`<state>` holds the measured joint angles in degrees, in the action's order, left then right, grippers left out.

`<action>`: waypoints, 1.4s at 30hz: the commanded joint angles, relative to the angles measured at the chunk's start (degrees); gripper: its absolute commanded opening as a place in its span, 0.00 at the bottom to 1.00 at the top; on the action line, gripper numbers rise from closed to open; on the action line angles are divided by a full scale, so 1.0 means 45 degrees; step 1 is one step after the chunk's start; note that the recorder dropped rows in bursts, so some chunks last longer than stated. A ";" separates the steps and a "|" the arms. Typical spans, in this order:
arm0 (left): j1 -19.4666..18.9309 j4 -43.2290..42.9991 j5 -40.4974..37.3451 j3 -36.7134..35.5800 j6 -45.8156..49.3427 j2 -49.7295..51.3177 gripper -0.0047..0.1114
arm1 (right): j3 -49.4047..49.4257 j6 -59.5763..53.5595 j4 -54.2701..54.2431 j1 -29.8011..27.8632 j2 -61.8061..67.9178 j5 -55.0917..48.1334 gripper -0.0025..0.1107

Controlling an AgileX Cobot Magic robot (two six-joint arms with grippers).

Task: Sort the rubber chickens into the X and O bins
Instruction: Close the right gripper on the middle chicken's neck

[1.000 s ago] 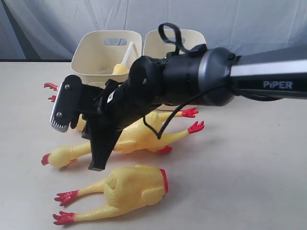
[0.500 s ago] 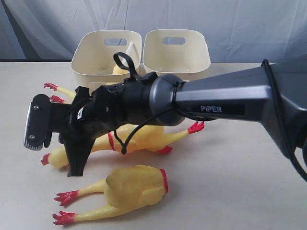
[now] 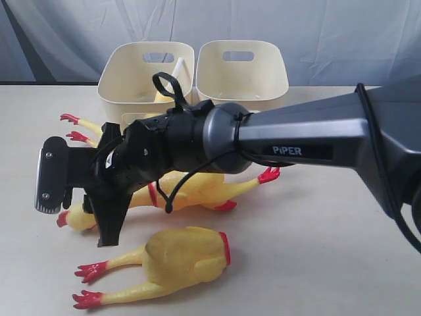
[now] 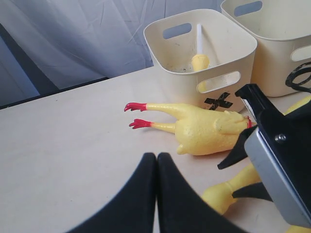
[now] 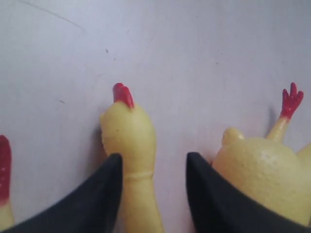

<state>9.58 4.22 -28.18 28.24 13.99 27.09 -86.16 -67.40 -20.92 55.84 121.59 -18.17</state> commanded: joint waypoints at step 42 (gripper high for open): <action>0.0070 0.0203 0.0060 -0.0060 -0.0113 -0.0084 0.04 | -0.0392 0.0040 0.1676 0.0054 0.1774 0.0896 0.21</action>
<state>9.58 4.53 -28.18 28.24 13.99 27.09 -87.70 -67.20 -13.45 56.06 129.78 -14.06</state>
